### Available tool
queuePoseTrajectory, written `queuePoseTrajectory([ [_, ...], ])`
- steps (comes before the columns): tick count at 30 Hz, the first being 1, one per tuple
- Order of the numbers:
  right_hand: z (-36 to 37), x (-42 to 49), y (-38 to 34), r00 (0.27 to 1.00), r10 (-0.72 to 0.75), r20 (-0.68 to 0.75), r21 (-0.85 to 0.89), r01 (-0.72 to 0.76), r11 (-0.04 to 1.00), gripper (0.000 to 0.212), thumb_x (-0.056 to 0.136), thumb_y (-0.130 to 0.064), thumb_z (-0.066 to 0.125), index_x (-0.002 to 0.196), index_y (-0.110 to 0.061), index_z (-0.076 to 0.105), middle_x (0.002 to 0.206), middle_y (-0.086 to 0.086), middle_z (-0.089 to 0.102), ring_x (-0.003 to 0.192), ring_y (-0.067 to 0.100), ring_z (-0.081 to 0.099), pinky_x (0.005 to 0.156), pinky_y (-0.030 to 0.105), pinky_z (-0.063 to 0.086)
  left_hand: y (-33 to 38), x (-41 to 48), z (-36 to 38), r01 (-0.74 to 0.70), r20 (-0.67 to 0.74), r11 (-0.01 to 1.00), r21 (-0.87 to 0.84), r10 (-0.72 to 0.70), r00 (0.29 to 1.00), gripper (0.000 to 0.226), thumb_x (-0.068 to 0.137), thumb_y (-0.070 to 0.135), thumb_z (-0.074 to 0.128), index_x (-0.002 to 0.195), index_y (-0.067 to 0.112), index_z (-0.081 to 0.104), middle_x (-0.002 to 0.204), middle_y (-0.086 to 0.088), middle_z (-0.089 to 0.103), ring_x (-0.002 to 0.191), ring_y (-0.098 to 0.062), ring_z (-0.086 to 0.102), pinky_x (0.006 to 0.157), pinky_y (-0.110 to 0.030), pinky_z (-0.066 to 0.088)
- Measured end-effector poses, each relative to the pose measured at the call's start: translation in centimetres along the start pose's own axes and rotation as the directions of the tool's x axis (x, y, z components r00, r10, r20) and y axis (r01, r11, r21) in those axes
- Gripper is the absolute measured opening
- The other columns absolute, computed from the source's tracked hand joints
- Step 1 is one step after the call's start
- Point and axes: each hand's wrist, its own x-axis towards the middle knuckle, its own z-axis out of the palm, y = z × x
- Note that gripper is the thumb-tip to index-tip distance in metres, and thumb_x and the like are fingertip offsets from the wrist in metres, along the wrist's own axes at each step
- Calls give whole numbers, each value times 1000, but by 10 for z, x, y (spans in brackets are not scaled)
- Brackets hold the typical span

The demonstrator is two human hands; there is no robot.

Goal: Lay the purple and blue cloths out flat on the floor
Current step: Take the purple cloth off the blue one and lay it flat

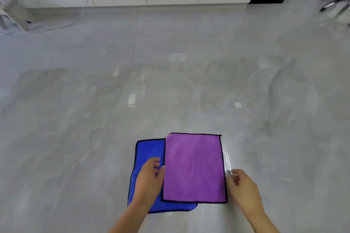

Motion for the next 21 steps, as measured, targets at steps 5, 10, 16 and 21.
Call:
queuePoseTrajectory([
  [5, 25, 41, 0, 961, -78, -267, -4, 80, 997, 28, 82, -40, 61, 98, -17, 60, 95, 5, 63, 80, 26, 61, 72, 36, 49, -9, 33, 33, -242, -185, 970, 14, 240, 953, 38, 86, 30, 59, 122, 24, 48, 112, 9, 58, 102, -14, 54, 91, -35, 50],
  [10, 46, 44, 2, 882, -278, -381, -263, 185, 947, 38, 75, -46, 69, 92, -12, 61, 86, 9, 63, 81, 33, 64, 71, 41, 49, -28, 48, 51, -293, -229, 930, 223, 342, 911, 61, 81, 43, 62, 131, 21, 37, 116, 0, 55, 109, -21, 48, 93, -38, 44],
  [16, 50, 47, 3, 838, -414, -356, -324, 304, 896, 31, 85, -44, 56, 78, -14, 57, 82, 8, 64, 77, 32, 61, 65, 37, 43, -23, 46, 55, -358, -199, 839, 410, 466, 862, 70, 85, 40, 58, 141, 28, 18, 100, -7, 64, 90, -29, 56, 77, -43, 49],
  [21, 44, 42, 4, 848, -405, -342, -185, 362, 914, 31, 89, -44, 50, 91, -14, 46, 81, 13, 69, 76, 35, 63, 56, 33, 38, -26, 34, 54, -389, -63, 867, 312, 427, 902, 60, 86, 31, 57, 139, 30, 29, 129, -5, 56, 115, -26, 52, 93, -42, 47],
])
